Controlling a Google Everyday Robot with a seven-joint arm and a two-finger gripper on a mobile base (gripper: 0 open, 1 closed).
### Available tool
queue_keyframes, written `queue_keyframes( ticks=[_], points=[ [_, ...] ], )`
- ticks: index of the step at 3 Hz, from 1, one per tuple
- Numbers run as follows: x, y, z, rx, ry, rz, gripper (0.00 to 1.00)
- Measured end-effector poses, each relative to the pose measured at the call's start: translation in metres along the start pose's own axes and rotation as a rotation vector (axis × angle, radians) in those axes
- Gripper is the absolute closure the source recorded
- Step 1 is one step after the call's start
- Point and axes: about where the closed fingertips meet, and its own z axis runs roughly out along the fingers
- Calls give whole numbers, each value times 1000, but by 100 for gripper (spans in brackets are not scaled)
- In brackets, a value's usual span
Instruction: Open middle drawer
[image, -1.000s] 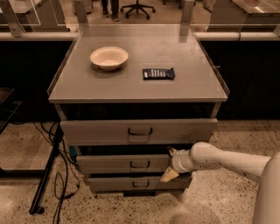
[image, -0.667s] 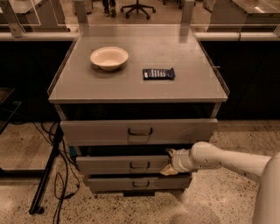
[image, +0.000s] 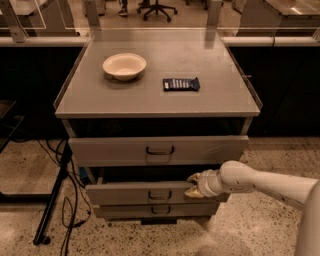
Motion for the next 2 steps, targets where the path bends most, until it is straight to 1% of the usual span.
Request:
queue_keyframes(
  ticks=[1,2],
  points=[
    [-3,1,-5,6,-7,11,100],
    [-3,1,-5,6,-7,11,100]
  ],
)
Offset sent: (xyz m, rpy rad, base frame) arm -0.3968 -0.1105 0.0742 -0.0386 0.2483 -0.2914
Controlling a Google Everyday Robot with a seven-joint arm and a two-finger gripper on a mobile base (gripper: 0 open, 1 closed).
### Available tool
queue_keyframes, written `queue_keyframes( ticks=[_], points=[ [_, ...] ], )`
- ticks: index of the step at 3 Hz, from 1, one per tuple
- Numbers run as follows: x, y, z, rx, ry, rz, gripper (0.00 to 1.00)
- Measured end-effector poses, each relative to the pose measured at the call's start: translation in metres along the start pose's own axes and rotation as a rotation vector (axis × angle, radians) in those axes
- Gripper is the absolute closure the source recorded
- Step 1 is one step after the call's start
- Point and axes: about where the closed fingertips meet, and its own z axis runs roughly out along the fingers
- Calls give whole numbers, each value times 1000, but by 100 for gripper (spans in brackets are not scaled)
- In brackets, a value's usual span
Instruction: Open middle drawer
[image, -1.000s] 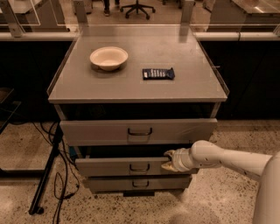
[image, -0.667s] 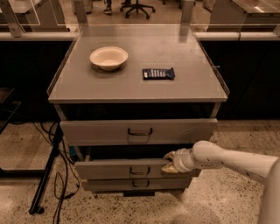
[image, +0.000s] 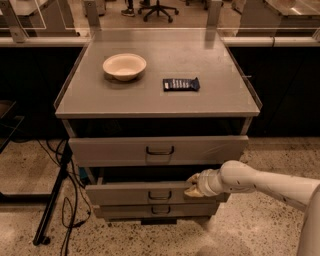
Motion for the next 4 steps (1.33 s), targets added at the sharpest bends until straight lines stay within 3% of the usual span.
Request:
queue_keyframes(
  ticks=[1,4],
  points=[
    [0,0,0,0,0,0,82],
    [0,0,0,0,0,0,13]
  ],
)
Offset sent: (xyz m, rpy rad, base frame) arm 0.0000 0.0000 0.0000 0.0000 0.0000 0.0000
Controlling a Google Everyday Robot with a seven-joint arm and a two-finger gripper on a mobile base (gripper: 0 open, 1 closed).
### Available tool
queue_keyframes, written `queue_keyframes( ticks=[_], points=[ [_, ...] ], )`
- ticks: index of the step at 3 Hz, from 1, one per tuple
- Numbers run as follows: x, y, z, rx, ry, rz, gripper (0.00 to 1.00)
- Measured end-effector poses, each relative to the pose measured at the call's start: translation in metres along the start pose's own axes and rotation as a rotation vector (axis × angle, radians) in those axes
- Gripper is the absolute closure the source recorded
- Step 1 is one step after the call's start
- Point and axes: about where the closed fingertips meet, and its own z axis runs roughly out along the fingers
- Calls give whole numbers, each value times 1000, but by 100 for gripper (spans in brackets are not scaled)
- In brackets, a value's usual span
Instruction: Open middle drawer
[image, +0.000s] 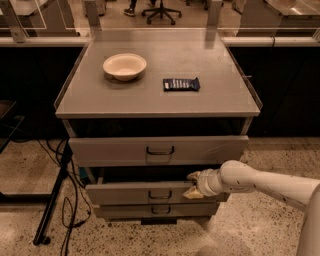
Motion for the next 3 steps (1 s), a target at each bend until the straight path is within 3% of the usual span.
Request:
queue_keyframes(
  ticks=[1,2,3],
  points=[
    [1,4,-2,-1,-2,-2,22],
    [8,30,-17,-9,-12,-14,45],
    [19,73,-40,-34,-43,-10,68]
  ],
)
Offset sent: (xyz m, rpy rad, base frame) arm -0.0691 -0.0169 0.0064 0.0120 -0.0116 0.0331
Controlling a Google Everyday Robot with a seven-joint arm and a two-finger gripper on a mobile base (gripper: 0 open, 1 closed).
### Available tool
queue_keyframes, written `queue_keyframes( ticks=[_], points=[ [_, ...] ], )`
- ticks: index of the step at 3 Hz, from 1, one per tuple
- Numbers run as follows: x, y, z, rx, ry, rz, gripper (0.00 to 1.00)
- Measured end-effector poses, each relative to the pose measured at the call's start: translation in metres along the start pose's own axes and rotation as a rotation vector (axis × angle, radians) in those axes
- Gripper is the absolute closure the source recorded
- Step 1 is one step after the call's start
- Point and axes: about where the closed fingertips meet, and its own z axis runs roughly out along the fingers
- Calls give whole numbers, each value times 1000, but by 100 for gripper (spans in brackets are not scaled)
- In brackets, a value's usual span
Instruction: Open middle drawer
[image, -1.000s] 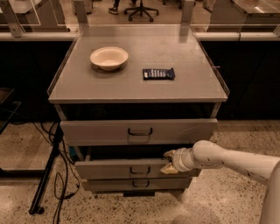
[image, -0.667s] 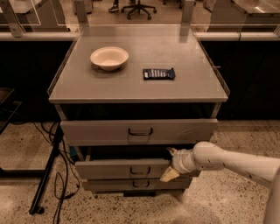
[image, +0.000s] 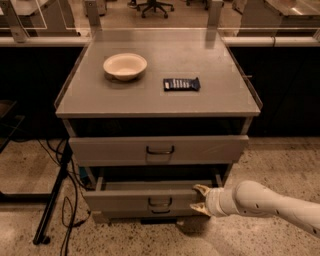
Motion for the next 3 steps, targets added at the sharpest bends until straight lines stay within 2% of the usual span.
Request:
queue_keyframes(
  ticks=[1,2,3],
  points=[
    [-3,-2,-4,0,0,0,92],
    [-4,-2,-5,0,0,0,97],
    [-4,-2,-5,0,0,0,74]
  ],
)
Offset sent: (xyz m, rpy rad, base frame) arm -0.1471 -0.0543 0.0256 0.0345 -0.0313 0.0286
